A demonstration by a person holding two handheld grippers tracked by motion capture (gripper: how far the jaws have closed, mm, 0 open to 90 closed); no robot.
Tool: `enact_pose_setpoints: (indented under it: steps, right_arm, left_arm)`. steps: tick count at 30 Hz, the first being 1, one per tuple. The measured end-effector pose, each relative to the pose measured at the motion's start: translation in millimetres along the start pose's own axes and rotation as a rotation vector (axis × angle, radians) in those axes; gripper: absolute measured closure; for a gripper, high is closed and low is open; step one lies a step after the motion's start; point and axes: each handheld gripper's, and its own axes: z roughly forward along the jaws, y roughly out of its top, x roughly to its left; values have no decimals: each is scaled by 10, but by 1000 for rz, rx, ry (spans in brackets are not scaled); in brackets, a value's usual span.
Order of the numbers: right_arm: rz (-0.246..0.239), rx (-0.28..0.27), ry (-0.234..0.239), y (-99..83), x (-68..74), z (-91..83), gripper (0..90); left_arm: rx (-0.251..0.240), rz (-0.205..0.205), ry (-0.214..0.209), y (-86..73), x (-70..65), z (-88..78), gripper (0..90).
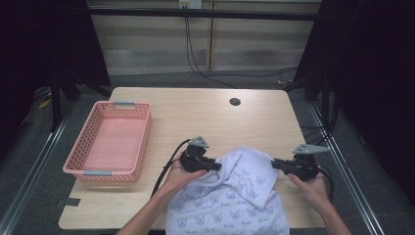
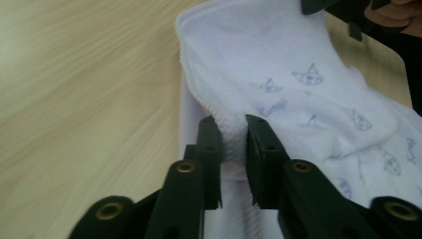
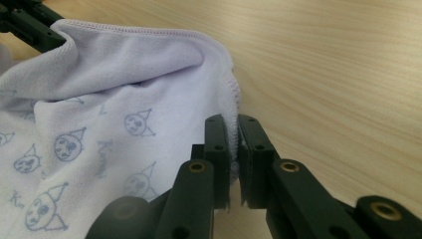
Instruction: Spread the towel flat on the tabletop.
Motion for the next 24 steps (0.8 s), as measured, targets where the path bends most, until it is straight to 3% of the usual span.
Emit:
enact_pose_setpoints:
  steps: [2,5,8,9,12,13,14,16,19,21,24]
  right_arm:
    - [3,-9,0,10,-2,-19,845]
    - [8,-23,-11,27,-11,-46,847]
    - [1,-25,-18,27,-14,-59,847]
    - [2,-22,-18,21,-16,-62,847]
    - [0,-6,-27,-5,-15,-56,847]
    - [0,3,-26,-18,-17,-55,847]
    - [-4,8,-25,-30,-23,-49,846]
    - [4,19,-29,-50,-37,-38,846]
    - [2,19,-31,-42,-52,-30,846]
    - [4,11,-27,-23,-43,-29,846]
    - [3,19,-26,-13,-35,-8,845]
  left_arm:
    - [-9,45,6,90,-120,30,813]
    - [-34,88,-39,251,-325,108,819]
    - [-16,130,-66,334,-467,241,811]
    - [-4,125,-78,345,-493,305,789]
    - [85,109,-132,293,-499,469,665]
    - [98,94,-124,257,-502,498,602]
    - [96,88,-114,230,-484,491,579]
    - [55,43,-124,215,-412,417,564]
    - [-19,8,-115,255,-305,229,558]
    - [-19,20,-78,270,-246,167,598]
    - [10,10,-75,218,-191,229,623]
